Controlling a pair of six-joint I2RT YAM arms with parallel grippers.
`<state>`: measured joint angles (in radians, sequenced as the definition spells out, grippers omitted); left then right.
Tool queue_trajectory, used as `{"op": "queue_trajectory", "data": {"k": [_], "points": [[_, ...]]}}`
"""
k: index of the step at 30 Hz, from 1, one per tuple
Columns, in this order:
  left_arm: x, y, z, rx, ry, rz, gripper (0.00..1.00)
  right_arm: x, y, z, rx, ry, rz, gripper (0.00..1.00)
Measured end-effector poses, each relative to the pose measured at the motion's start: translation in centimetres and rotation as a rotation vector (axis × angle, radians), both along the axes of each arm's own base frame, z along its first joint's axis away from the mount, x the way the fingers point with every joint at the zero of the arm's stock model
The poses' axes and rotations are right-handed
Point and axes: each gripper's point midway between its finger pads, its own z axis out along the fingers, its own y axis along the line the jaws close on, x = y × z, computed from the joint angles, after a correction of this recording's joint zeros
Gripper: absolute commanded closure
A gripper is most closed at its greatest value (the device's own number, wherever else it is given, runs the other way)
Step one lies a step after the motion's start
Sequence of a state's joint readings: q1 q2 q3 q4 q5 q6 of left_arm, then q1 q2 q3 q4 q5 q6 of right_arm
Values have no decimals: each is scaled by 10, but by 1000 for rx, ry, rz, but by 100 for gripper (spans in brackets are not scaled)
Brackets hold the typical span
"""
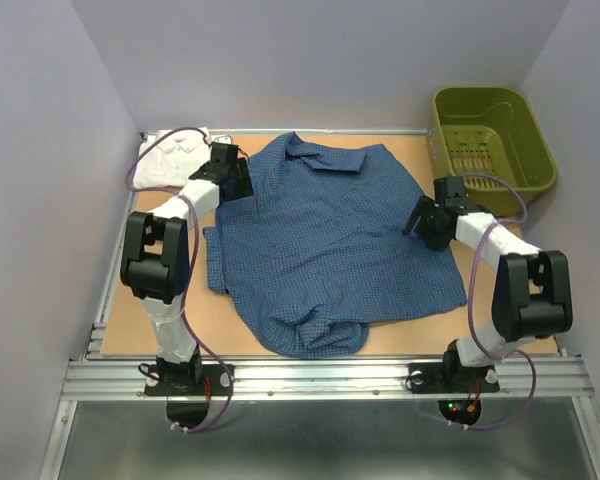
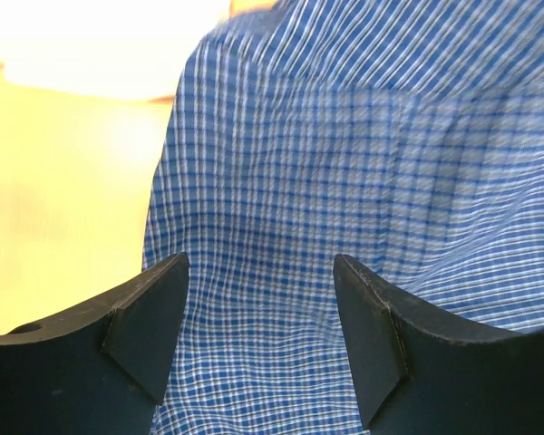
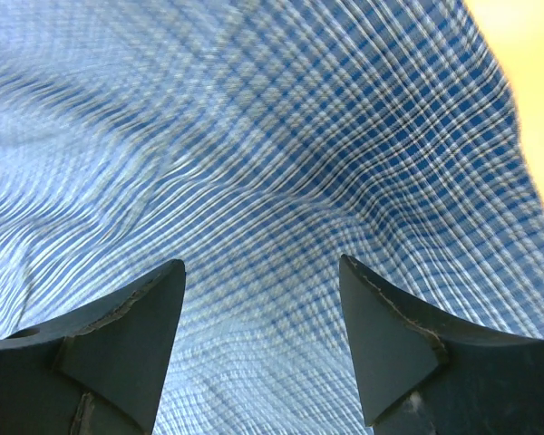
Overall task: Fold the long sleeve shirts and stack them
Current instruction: Flatten the shirt out
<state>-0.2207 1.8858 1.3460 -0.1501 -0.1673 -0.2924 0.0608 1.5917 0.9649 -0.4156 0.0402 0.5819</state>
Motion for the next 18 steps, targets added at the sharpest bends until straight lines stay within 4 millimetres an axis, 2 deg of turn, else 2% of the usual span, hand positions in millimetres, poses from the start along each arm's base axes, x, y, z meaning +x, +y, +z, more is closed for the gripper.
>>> {"op": "queue_trajectory", "data": {"k": [2,4,5,7,9,11,14,18], "points": [[2,-2,9,-15,-20,0,24,-1,3,15,-10,-37,40,26],[-6,-2,15,-36,-29,12,24,-4,11,38,-13,-95,100,26],[-16,-2,20,-49,-34,19,24,-5,14,44,-15,-113,122,26],[-39,0,30,-72,-41,36,24,-9,34,68,-5,-180,207,26],[-62,-1,44,-117,-72,57,24,-16,56,80,3,-216,288,26],[-88,-2,49,-156,-79,68,25,-25,81,83,11,-223,376,26],[-124,-5,35,-212,-56,80,27,-48,127,76,27,-196,537,26],[-160,-2,-11,-224,63,105,33,-79,174,57,28,-138,708,26]]}}
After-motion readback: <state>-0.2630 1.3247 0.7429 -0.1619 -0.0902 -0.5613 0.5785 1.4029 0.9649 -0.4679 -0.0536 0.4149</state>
